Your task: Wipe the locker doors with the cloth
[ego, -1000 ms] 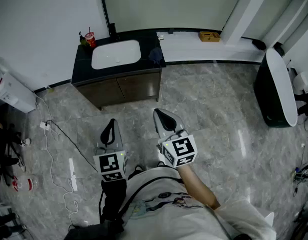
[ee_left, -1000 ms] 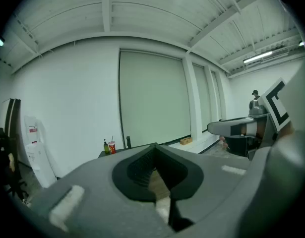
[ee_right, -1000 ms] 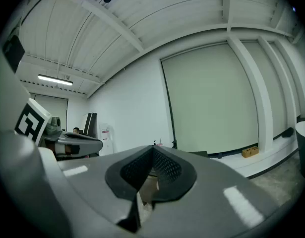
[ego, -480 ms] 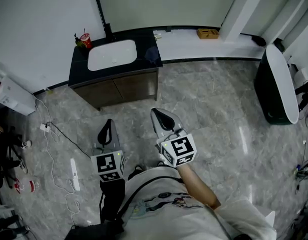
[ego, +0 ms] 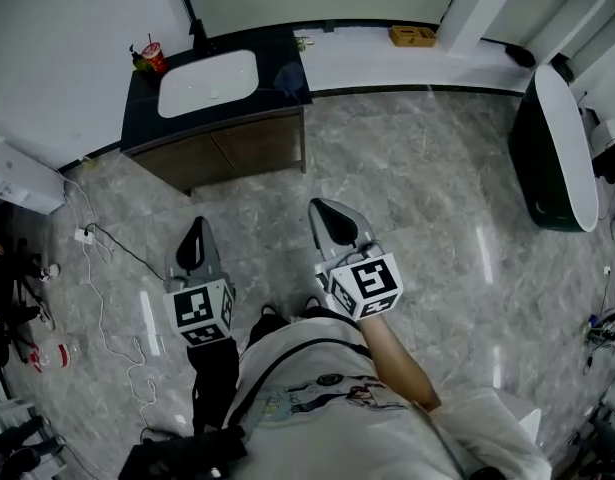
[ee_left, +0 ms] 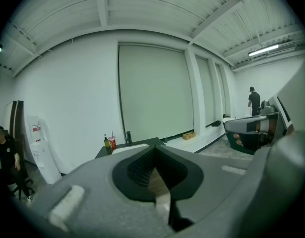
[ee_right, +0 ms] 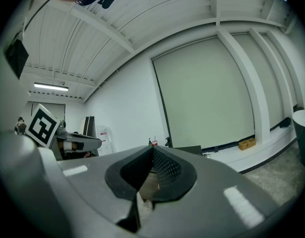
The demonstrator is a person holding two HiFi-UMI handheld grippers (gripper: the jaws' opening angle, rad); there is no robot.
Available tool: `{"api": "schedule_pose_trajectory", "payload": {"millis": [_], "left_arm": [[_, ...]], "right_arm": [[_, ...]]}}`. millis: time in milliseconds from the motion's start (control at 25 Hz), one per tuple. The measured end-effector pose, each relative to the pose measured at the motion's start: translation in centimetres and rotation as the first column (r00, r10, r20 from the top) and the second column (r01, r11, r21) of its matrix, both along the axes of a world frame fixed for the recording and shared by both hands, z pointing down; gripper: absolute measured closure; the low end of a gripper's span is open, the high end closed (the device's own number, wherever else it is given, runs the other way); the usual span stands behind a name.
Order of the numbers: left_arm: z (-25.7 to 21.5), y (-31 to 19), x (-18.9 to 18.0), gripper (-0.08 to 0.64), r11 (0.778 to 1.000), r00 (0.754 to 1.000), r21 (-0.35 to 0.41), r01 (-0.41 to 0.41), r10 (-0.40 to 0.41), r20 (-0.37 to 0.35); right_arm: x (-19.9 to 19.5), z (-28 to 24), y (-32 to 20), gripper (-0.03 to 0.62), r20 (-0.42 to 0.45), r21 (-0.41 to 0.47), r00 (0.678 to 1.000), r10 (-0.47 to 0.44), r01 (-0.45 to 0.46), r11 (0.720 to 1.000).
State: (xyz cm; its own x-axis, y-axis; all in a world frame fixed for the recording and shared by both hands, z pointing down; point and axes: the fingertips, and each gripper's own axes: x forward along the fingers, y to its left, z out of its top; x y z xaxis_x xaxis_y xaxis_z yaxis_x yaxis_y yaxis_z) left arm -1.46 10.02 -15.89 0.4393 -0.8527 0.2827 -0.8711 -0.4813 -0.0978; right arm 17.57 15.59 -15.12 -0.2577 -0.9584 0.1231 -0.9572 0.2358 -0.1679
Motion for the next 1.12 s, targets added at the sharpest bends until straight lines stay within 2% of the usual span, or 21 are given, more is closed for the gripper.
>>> {"api": "schedule_pose_trajectory", "payload": {"millis": [240, 440, 760, 1000, 1120], "left_arm": [[1.4, -0.6, 1.3, 0.56, 0.999, 1.0, -0.036, -0.012, 0.013, 0.02], [2.9, -3.9, 1.5, 0.56, 0.998, 1.0, -0.059, -0.022, 0.023, 0.01], [4.6, -15.5, 1.8, 0.56, 0.996, 0.998, -0.069, -0.061, 0.058, -0.039], [4.1, -24.0, 1.2, 0.56, 0.991, 0.993, -0.056, -0.121, 0.119, -0.026], [4.9, -26.7, 1.1, 0.56, 0.988, 0.991, -0.075, -0.133, 0.132, -0.025]], "right_arm": [[1.7, 1.6, -0.3, 0.588, 0.027, -0.043, 1.0, 0.014, -0.013, 0.999], [1.1, 3.4, -2.9, 0.588, 0.029, -0.088, 1.0, 0.006, -0.003, 0.996], [1.1, 4.8, -12.1, 0.588, -0.02, -0.126, 0.998, 0.052, -0.054, 0.991], [-0.3, 5.7, -21.0, 0.588, -0.033, -0.16, 0.997, 0.066, -0.071, 0.985], [-1.8, 6.6, -23.8, 0.588, -0.031, -0.181, 0.998, 0.048, -0.052, 0.982]]}}
